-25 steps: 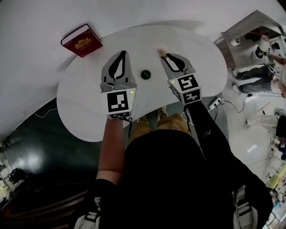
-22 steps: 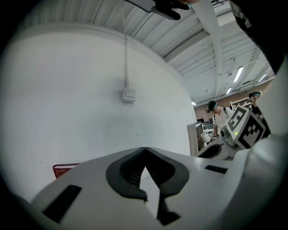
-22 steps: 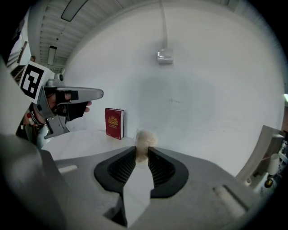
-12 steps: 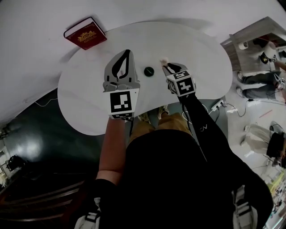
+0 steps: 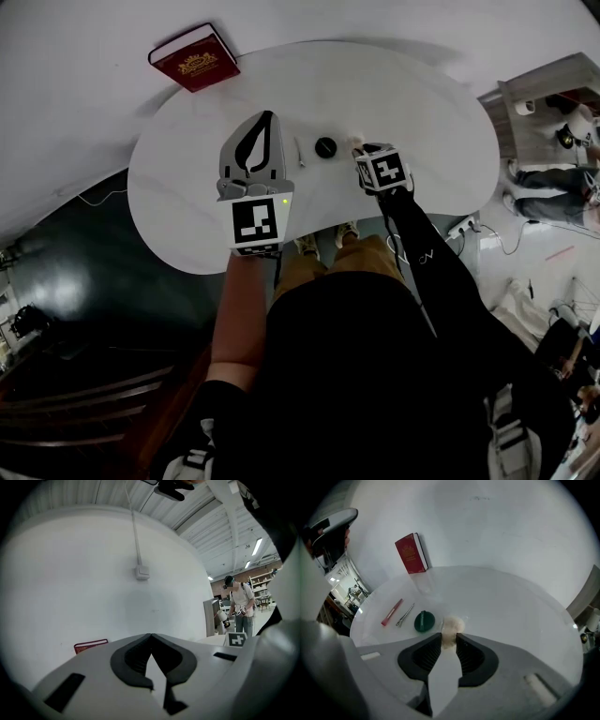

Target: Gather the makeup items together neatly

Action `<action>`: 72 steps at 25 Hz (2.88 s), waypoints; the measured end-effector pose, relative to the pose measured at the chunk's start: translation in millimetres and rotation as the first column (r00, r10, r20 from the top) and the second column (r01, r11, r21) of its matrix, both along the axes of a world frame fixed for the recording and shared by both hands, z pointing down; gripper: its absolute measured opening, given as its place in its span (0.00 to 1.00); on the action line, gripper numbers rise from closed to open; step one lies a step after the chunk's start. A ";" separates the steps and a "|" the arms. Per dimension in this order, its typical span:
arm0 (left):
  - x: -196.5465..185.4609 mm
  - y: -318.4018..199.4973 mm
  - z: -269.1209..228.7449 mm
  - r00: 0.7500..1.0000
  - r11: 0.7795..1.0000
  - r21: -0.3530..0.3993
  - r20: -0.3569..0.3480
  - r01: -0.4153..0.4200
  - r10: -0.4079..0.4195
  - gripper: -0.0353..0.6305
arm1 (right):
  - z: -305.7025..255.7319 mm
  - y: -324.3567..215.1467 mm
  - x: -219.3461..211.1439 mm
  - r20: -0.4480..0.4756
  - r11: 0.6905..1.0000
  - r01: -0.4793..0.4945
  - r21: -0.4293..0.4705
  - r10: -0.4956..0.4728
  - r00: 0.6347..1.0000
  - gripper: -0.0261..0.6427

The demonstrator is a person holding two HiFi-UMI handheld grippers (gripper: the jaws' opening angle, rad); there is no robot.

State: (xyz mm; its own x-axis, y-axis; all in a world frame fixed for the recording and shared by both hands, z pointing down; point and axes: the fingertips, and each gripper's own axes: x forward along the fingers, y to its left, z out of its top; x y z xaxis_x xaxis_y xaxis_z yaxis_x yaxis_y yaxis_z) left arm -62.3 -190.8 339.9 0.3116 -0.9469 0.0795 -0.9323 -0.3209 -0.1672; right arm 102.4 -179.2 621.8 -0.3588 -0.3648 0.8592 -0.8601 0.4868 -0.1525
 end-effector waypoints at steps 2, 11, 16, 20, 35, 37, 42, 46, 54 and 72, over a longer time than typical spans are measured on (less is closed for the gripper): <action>-4.4 1.7 7.1 0.999 0.999 -0.040 0.036 0.017 -0.015 0.06 | 8.4 2.3 -0.7 -0.007 0.999 0.002 -0.035 -0.002 1.000 0.18; -13.5 -2.9 6.9 0.999 0.999 -0.039 0.026 0.030 -0.029 0.06 | -0.5 -4.9 -2.2 0.020 1.000 0.001 -0.003 -0.001 1.000 0.27; -12.2 -5.0 0.2 0.999 0.999 -0.028 0.030 0.024 -0.023 0.06 | -55.1 -23.9 -14.8 0.152 0.984 -0.002 0.180 -0.026 0.988 0.27; -7.6 -8.8 -12.4 1.000 1.000 0.003 0.028 0.013 -0.013 0.06 | -127.8 -44.9 -24.9 0.258 0.924 -0.053 0.378 -0.050 0.965 0.27; -4.1 -12.1 -44.6 0.999 0.997 0.075 0.034 0.010 -0.012 0.06 | -295.1 -25.0 -52.5 0.218 0.534 -0.034 0.845 -0.285 0.933 0.27; -4.6 -12.9 -47.5 0.999 0.997 0.081 0.032 0.013 -0.015 0.06 | -298.4 -22.2 -55.7 0.211 0.523 -0.027 0.852 -0.295 0.932 0.27; -0.5 -10.5 -46.2 0.999 0.997 0.079 0.039 0.010 -0.013 0.06 | -291.4 -14.7 -56.0 0.161 0.524 0.040 0.851 -0.333 0.929 0.05; -2.2 -8.8 -43.2 0.999 0.997 0.071 0.037 0.014 -0.017 0.06 | -289.1 -12.7 -51.8 0.167 0.536 0.030 0.843 -0.315 0.934 0.05; -2.6 -6.0 -42.3 0.999 0.998 0.066 0.045 0.002 -0.005 0.06 | -286.2 -9.5 -48.6 0.198 0.549 -0.010 0.836 -0.284 0.938 0.05; -12.9 -5.2 -41.4 0.999 0.998 0.059 0.034 -0.006 0.004 0.06 | -280.5 -14.6 -66.5 0.232 0.592 -0.035 0.805 -0.261 0.937 0.05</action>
